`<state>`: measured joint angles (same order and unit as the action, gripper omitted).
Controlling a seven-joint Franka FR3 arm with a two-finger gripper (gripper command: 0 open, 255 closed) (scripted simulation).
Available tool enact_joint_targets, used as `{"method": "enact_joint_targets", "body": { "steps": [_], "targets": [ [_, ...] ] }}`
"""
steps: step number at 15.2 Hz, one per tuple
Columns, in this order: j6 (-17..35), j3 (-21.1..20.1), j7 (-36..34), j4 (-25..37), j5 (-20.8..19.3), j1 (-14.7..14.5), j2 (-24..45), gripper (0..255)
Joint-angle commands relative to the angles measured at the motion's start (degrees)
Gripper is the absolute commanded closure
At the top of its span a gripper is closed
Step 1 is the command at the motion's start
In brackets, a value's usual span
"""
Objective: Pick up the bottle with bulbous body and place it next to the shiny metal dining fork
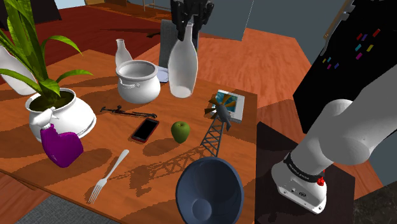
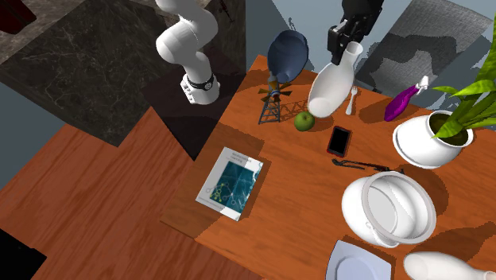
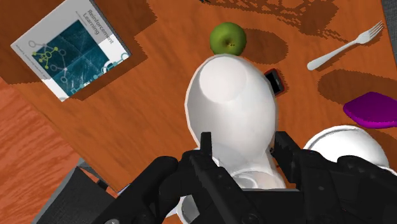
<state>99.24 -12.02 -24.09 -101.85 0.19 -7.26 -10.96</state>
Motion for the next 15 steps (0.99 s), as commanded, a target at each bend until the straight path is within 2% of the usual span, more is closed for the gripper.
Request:
{"method": "enact_joint_targets", "body": {
  "steps": [1, 8, 15],
  "targets": [
    [1.3, -1.9, -3.1, -0.7, -0.2, -1.2, 0.5, 255],
    [5.4, -7.7, -12.8, -2.5, -1.4, -4.8, 3.3, 255],
    [8.6, -13.3, -23.3, -0.8, -4.7, -8.7, 9.2, 255]
  ]
}}
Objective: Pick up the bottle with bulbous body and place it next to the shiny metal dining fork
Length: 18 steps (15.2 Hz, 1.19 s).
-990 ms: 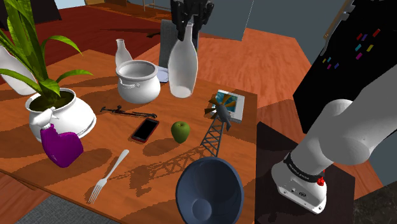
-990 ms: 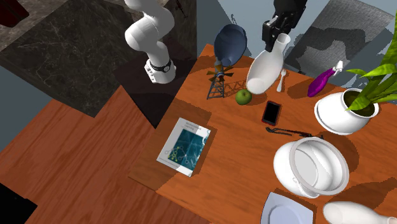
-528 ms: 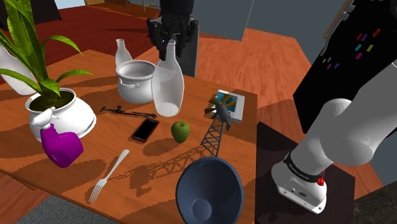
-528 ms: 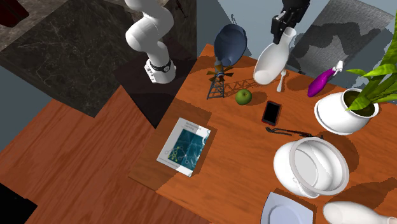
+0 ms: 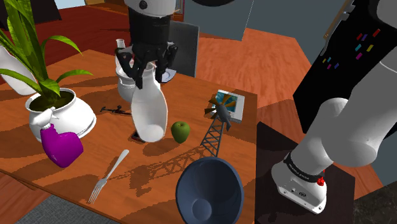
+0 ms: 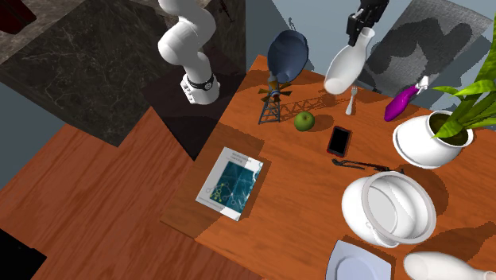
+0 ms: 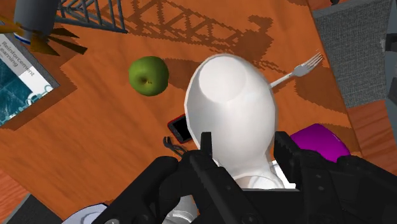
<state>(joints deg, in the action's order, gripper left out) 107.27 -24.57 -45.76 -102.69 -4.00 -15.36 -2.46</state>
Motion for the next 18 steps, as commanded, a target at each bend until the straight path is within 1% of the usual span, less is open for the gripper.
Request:
{"method": "enact_joint_targets", "body": {
  "steps": [1, 8, 13, 14, 18],
  "targets": [
    [0.9, -1.5, -3.2, 0.6, -1.2, -1.2, 1.9, 255],
    [2.2, -5.5, -14.1, 6.5, -7.3, -6.8, 11.4, 255],
    [1.6, -6.8, -21.4, 13.3, -12.6, -12.3, 19.9, 255],
    [1.2, -6.9, -23.3, 15.8, -14.1, -14.2, 22.5, 255],
    [4.0, -6.5, -23.8, 13.2, -14.5, -14.1, 22.9, 255]
  ]
}}
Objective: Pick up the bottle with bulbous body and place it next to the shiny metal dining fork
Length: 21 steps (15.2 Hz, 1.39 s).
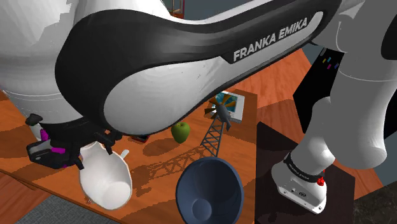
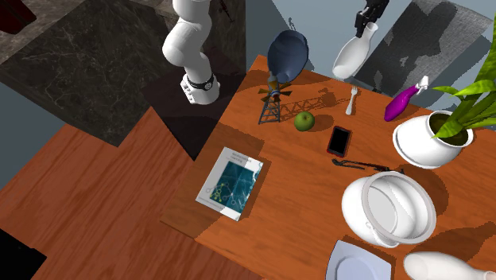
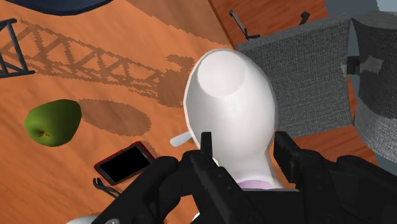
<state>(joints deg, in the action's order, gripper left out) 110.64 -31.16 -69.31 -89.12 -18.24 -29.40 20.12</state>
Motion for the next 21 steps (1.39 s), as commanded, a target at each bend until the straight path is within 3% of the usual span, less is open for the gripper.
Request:
{"method": "enact_joint_targets", "body": {
  "steps": [1, 12, 20, 21],
  "targets": [
    [1.4, 0.1, -0.4, -1.0, -0.4, -0.1, 0.4, 255],
    [8.6, 1.0, -2.4, -6.6, -2.3, -0.1, 2.6, 255],
    [8.8, 1.0, -2.5, -6.7, -2.4, -0.1, 2.6, 255],
    [8.9, 1.0, -2.5, -6.7, -2.4, -0.1, 2.6, 0]
  ]
}}
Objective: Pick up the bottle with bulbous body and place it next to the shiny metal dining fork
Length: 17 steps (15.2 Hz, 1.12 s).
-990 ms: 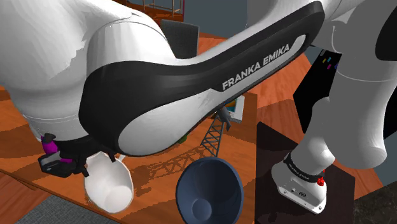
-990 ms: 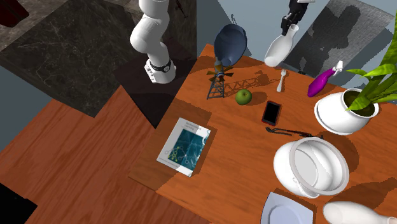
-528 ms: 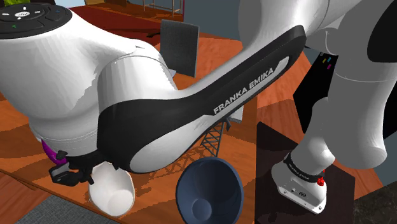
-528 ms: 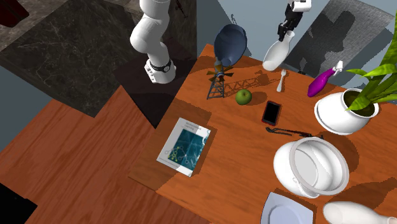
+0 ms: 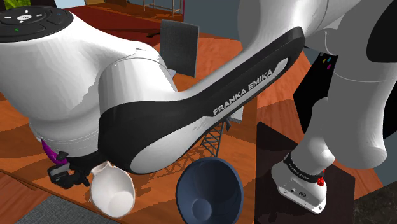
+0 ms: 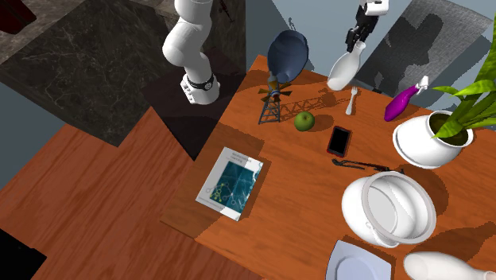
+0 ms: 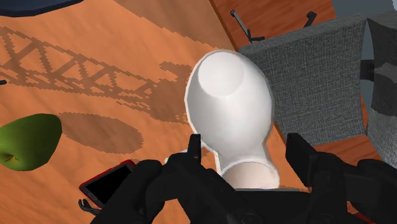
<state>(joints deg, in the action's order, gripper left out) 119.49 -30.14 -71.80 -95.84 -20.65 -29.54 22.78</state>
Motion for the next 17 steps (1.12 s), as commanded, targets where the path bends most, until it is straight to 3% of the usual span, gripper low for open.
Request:
{"method": "enact_joint_targets", "body": {
  "steps": [1, 5, 9, 17],
  "targets": [
    [0.0, 0.0, 0.0, 0.0, 0.0, 0.0, 0.0, 0],
    [0.0, 0.0, 0.0, 0.0, 0.0, 0.0, 0.0, 0],
    [-5.7, -1.0, 1.3, 3.3, 2.1, 0.1, -2.9, 0],
    [-5.7, -1.0, 1.3, 3.3, 2.1, 0.1, -2.9, 0]
  ]
}}
